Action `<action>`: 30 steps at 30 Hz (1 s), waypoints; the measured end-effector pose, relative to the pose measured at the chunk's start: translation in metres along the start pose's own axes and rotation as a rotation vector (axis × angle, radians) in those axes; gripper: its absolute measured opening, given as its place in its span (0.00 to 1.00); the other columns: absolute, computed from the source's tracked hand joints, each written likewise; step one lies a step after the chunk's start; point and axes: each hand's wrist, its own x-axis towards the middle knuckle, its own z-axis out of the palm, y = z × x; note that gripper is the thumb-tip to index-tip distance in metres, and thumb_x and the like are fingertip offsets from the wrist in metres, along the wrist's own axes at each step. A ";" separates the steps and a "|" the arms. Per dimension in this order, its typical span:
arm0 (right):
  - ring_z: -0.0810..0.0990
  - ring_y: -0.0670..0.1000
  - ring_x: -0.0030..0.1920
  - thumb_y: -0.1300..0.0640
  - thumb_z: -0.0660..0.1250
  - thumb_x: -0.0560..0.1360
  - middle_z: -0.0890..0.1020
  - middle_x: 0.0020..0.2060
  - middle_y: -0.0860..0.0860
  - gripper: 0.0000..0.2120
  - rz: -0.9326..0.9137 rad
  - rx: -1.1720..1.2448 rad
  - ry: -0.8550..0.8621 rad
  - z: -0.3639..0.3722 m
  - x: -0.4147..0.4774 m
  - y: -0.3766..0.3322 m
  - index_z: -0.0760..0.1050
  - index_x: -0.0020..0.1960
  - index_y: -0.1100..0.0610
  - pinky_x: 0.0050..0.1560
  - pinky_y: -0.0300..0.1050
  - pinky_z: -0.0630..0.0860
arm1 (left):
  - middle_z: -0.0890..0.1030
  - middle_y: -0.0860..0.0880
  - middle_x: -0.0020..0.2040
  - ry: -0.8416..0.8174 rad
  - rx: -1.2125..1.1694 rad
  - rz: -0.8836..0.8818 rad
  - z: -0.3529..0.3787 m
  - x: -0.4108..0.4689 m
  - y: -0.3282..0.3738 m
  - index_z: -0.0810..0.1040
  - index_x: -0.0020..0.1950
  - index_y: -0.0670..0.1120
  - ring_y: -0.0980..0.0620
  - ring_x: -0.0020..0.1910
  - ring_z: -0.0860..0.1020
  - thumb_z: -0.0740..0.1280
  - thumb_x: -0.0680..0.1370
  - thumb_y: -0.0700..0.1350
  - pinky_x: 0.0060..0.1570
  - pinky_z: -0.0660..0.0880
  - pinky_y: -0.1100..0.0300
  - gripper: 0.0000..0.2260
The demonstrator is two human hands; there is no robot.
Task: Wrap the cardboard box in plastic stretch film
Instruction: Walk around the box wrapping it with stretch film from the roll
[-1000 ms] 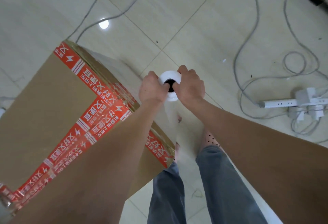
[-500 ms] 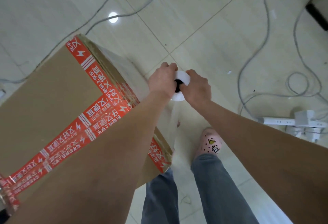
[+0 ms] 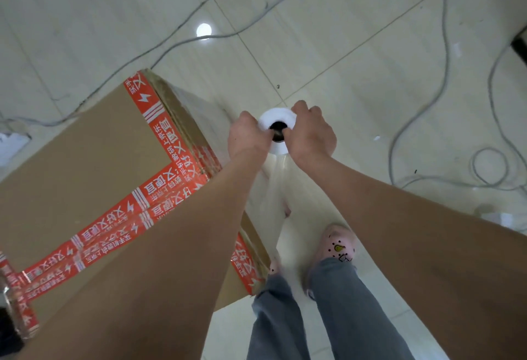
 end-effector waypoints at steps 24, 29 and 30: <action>0.73 0.55 0.40 0.59 0.62 0.74 0.73 0.53 0.52 0.14 -0.178 -0.186 -0.113 -0.017 0.043 -0.041 0.69 0.59 0.53 0.38 0.46 0.67 | 0.74 0.46 0.49 -0.091 0.413 0.413 -0.017 0.054 0.021 0.73 0.52 0.43 0.44 0.46 0.76 0.64 0.73 0.41 0.35 0.64 0.56 0.09; 0.73 0.55 0.53 0.60 0.62 0.75 0.72 0.56 0.51 0.16 -0.351 -0.316 -0.085 -0.016 0.060 -0.075 0.69 0.61 0.51 0.40 0.46 0.66 | 0.70 0.47 0.44 -0.069 0.286 0.259 -0.032 0.076 0.012 0.72 0.50 0.43 0.44 0.44 0.75 0.63 0.74 0.41 0.35 0.66 0.56 0.07; 0.72 0.55 0.55 0.60 0.62 0.75 0.72 0.57 0.51 0.16 -0.344 -0.305 -0.072 -0.014 0.063 -0.079 0.68 0.62 0.51 0.40 0.47 0.66 | 0.71 0.47 0.45 -0.061 0.252 0.233 -0.036 0.081 0.012 0.72 0.50 0.42 0.43 0.44 0.75 0.63 0.74 0.41 0.35 0.66 0.55 0.07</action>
